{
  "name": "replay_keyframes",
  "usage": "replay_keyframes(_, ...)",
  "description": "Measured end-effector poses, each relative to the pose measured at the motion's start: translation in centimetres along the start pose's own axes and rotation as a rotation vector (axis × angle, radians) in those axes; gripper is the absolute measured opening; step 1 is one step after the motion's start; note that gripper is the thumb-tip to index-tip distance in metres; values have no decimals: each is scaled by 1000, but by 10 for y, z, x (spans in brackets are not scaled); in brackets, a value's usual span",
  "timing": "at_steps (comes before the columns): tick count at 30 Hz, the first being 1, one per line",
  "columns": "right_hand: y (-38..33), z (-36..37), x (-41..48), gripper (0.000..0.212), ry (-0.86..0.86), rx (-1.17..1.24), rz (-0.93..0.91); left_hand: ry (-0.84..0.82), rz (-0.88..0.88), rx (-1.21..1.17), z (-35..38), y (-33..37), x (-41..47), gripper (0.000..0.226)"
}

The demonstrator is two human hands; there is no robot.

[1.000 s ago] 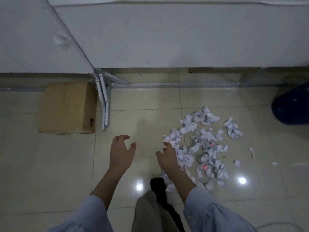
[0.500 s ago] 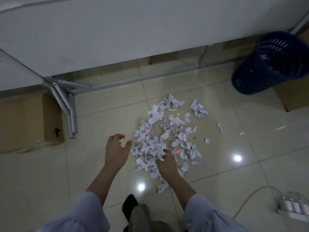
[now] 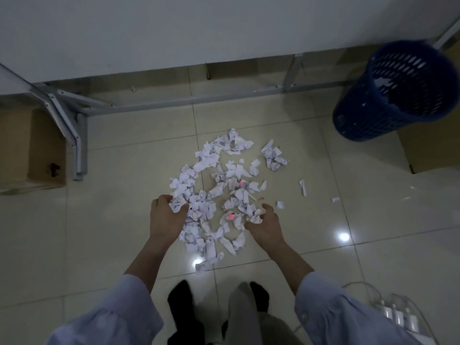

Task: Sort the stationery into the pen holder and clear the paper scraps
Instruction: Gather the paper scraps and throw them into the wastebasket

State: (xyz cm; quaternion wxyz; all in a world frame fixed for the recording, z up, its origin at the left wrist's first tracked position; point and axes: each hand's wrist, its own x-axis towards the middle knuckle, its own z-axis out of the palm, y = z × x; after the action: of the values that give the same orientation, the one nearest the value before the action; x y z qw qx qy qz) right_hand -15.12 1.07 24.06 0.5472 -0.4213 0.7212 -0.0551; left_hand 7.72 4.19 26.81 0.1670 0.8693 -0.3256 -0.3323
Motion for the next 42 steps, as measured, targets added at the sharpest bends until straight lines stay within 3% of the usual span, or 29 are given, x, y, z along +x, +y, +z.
replay_keyframes(9, 6, 3, 29, 82, -24, -73, -19, 14, -126, -6, 6, -43, -13, 49)
replay_keyframes(16, 0, 29, 46, 81, -70, -337, -196, 57, -254, -6, -8, -86, -1, 49)
replay_keyframes(28, -16, 38, 80, 83, -278, -467, -354, 281, -381, -103, -11, -97, -3, 50)
replay_keyframes(34, -21, 9, 99, 85, -376, -548, -473, 353, -407, -203, 41, -81, -29, 52)
replay_keyframes(42, 1, 26, 145, 88, -466, -478, -468, 313, -485, -354, 132, -100, -31, 58)
